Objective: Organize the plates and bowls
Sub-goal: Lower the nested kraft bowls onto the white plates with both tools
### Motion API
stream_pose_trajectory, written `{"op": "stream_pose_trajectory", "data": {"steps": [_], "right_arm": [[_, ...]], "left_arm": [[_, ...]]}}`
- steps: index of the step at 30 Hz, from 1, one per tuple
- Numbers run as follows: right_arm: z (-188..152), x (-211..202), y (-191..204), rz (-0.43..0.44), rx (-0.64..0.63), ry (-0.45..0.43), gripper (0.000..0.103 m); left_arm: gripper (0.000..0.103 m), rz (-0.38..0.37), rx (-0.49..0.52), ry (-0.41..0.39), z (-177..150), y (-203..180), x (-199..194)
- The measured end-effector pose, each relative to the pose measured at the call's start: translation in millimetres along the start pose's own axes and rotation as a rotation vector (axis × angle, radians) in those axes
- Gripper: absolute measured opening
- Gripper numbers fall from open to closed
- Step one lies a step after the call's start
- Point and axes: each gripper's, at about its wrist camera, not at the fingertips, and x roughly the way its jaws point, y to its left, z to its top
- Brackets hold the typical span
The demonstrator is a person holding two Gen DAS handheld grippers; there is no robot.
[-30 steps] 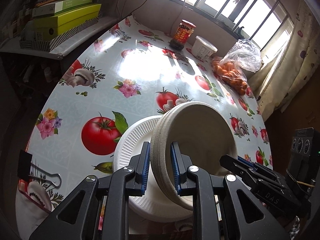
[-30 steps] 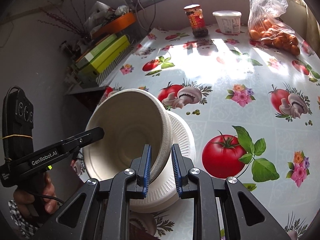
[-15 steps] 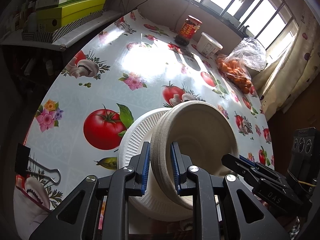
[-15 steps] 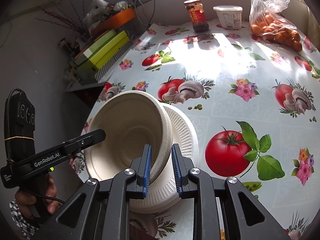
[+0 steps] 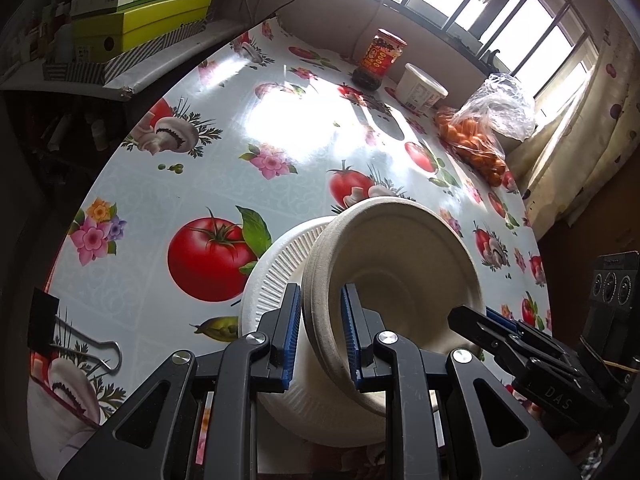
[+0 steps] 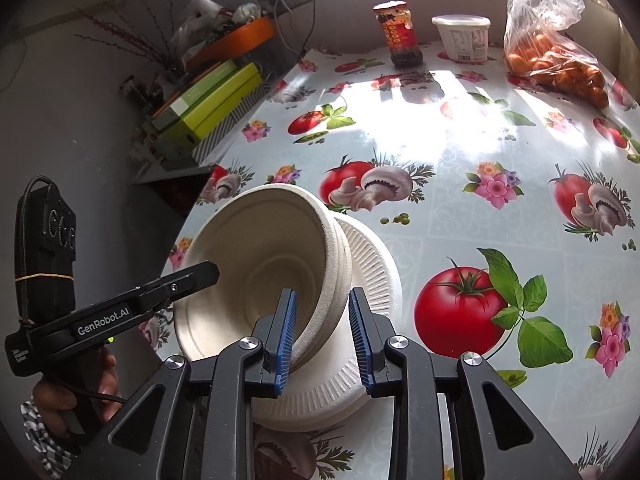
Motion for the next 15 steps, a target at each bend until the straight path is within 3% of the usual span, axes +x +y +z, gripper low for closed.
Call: {"op": "stream_pose_trajectory", "data": {"steps": [4,15], "right_arm": [[1.4,-0.9,3.3,-0.005,-0.018,-0.011,0.031],[0.6,-4.1,9.0,-0.024,-0.047,-0.044,0.038]], "left_arm": [[0.029,-0.003,-0.001,-0.002,-1.4,2.2,0.8],[0.03,-0.003,0.015,-0.017,-1.7,-0.3,-1.5]]}}
